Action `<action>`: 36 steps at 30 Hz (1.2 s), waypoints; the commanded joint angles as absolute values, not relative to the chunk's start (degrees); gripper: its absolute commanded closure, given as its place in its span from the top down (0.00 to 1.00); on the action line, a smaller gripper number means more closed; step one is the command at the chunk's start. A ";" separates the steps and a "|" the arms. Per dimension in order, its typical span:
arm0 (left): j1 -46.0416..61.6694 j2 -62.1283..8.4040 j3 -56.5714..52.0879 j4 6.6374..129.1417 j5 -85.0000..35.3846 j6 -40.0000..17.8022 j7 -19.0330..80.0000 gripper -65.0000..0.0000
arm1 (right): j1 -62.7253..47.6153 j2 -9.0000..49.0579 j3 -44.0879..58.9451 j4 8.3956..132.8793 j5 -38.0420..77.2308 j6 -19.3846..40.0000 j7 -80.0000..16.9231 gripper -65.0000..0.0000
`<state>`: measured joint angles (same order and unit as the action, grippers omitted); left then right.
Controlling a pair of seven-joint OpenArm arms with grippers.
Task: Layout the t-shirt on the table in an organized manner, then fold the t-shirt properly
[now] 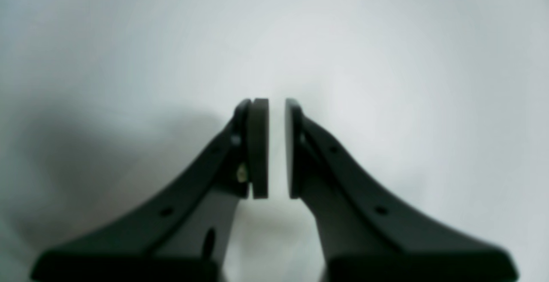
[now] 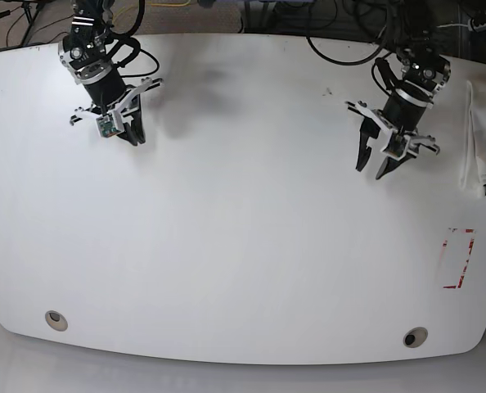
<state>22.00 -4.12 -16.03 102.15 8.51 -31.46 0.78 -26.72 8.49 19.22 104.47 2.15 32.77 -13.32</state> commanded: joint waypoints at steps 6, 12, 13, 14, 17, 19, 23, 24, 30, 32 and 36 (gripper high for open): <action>35.38 -1.98 -16.31 106.68 7.34 -27.30 -6.20 0.31 | -36.26 9.80 19.65 109.93 5.58 32.40 -12.09 0.10; 47.16 2.07 -18.33 112.75 4.09 -27.30 -7.08 0.31 | -45.85 9.45 19.65 115.56 6.11 32.40 -12.09 0.10; 48.57 2.42 -18.68 113.19 3.21 -27.30 -7.08 0.31 | -46.99 9.45 19.65 115.82 6.11 32.40 -12.09 0.10; 49.71 2.77 -18.95 113.36 2.42 -27.30 -7.08 0.31 | -47.87 9.45 19.47 115.91 6.11 32.40 -12.09 0.10; 53.14 3.03 -19.65 113.45 0.31 -27.38 -7.08 0.31 | -49.80 9.45 19.47 115.65 6.11 32.40 -12.09 0.10; 55.16 2.95 -20.00 113.19 -0.40 -27.56 -7.08 0.31 | -51.12 9.45 19.65 115.12 6.20 32.40 -12.18 0.10; 59.56 3.03 -20.26 111.78 -0.57 -27.65 -7.08 0.29 | -54.29 9.71 19.65 114.15 6.20 32.40 -12.09 0.10; 60.35 3.03 -20.26 111.60 -0.57 -27.65 -7.08 0.27 | -54.99 9.71 19.65 114.07 6.20 32.40 -12.18 0.10; 65.54 3.03 -20.09 108.62 -0.57 -27.65 -7.08 0.24 | -60.97 9.36 19.21 113.98 6.20 32.40 -12.18 0.10; 66.86 2.95 -20.26 105.63 -0.57 -27.65 -7.08 0.24 | -62.64 9.36 18.33 113.63 6.20 32.40 -12.35 0.10; 67.03 2.24 -21.05 96.84 -0.66 -27.65 -7.08 0.24 | -65.27 9.63 15.60 109.41 6.11 32.40 -12.00 0.10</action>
